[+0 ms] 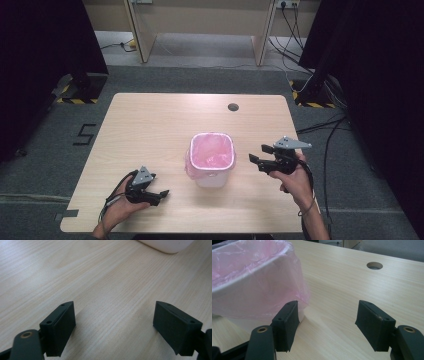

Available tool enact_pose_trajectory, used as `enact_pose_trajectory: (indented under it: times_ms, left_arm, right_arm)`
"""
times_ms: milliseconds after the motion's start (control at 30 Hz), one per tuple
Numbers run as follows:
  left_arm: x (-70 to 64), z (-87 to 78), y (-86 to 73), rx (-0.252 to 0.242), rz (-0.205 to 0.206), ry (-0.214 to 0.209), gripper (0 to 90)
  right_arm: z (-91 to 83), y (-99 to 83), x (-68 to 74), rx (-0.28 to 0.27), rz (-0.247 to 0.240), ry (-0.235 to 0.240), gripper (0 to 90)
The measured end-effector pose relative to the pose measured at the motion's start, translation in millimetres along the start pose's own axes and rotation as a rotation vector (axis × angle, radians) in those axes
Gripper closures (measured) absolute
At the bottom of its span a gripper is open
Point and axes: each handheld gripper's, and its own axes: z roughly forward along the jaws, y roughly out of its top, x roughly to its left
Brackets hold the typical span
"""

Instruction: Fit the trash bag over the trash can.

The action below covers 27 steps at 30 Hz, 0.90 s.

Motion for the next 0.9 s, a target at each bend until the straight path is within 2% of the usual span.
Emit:
enact_pose_trajectory:
  times_ms: [233,367,567,600,900]
  left_arm:
    - [0.1,0.1,0.1,0.001,0.0,0.0,17.1]
    - [0.3,0.3,0.4,0.004,0.001,0.0,16.6]
    - [0.2,0.3,0.4,0.004,-0.001,0.0,16.5]
    - [0.3,0.4,0.5,0.004,0.0,-0.001,16.5]
    - [0.3,0.9,0.8,0.005,0.0,-0.001,15.6]
  right_arm:
    - [1.0,-14.2,-2.6,-0.001,0.019,-0.006,30.6]
    - [2.9,-24.9,-5.0,0.016,0.034,-0.015,29.8]
    - [4.2,-32.8,-2.6,0.025,0.035,-0.023,27.6]
    - [4.3,-38.1,-1.3,0.026,0.046,-0.02,24.4]
    - [5.7,-59.9,0.3,0.088,0.048,-0.011,23.7]
